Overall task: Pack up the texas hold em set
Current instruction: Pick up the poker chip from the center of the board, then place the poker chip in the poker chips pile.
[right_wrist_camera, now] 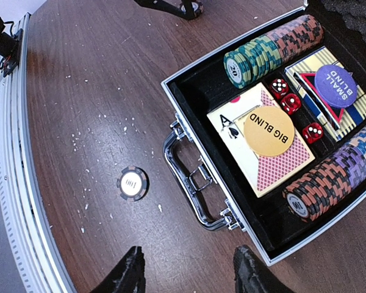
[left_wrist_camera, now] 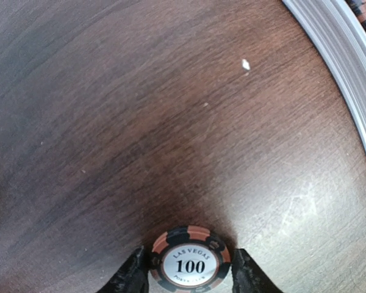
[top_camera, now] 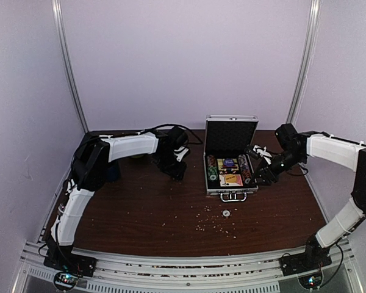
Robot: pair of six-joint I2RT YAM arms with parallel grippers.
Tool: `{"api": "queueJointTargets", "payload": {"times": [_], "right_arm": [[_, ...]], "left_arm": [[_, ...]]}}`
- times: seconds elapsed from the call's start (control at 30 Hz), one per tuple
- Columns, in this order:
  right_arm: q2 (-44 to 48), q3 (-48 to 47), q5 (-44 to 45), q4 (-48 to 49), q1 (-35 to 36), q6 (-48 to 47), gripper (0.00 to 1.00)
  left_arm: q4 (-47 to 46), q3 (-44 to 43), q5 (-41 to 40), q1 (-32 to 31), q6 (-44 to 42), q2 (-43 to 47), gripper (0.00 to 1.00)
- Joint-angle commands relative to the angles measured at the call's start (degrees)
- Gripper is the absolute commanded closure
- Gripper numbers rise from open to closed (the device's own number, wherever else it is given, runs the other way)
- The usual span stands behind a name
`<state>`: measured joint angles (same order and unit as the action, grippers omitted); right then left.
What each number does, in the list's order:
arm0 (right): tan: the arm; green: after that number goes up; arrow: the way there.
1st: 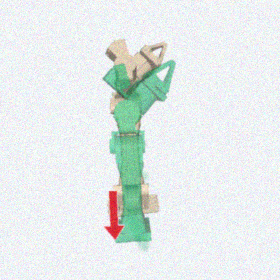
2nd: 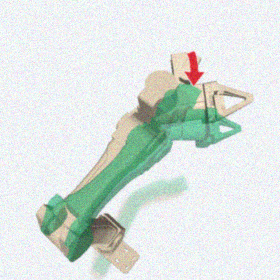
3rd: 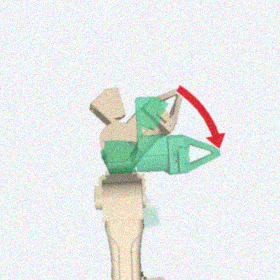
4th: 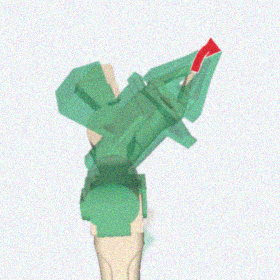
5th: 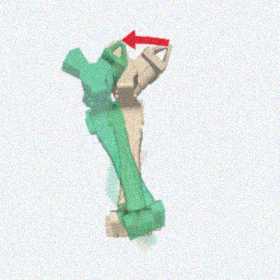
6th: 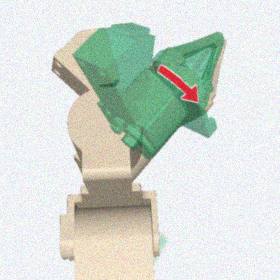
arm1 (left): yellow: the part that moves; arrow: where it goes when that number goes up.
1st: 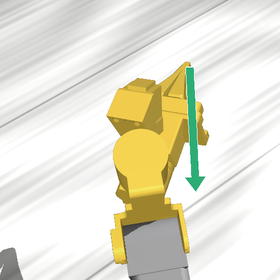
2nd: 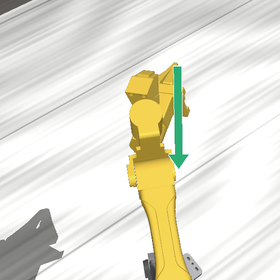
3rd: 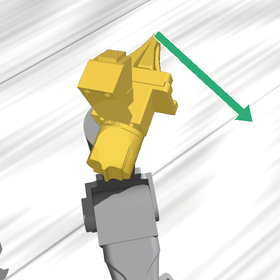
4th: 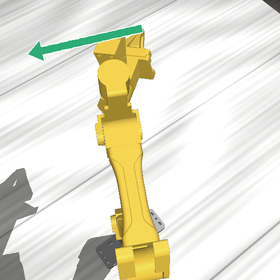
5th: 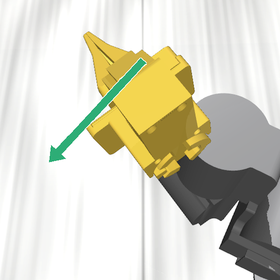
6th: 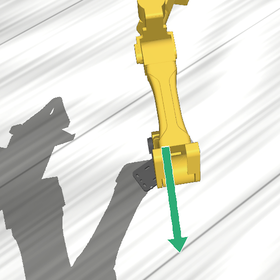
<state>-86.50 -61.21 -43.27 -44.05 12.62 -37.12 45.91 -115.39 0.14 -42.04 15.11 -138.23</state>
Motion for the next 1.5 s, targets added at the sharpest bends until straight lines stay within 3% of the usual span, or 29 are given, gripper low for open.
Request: {"api": "queueJointTargets", "payload": {"times": [0.0,0.27,0.5,0.73,0.9,1.47], "right_arm": [[-0.5,0.37,0.99,-0.01,0.56,-0.05,0.5],[-1.03,0.1,0.24,-0.62,0.49,-0.75,0.5],[-1.48,-0.19,1.39,0.52,-1.03,0.84,0.5],[-2.06,1.04,4.6,3.37,-5.23,3.85,0.5],[-1.9,1.52,5.47,4.15,-5.67,4.35,0.5],[-2.58,1.81,5.87,3.27,-5.77,3.19,0.49]], "left_arm": [[-1.97,0.19,2.36,0.24,-1.31,-2.12,0.59],[-1.95,2.53,-0.12,-2.11,-0.86,4.24,0.64],[-3.23,8.15,-4.87,-9.71,-0.47,11.53,0.64],[-12.32,16.12,-2.29,-19.14,-6.15,15.78,0.64],[-15.91,14.74,2.35,-22.49,-8.95,13.32,0.64],[-15.77,1.58,9.13,-23.71,-10.77,1.29,0.63]]}}
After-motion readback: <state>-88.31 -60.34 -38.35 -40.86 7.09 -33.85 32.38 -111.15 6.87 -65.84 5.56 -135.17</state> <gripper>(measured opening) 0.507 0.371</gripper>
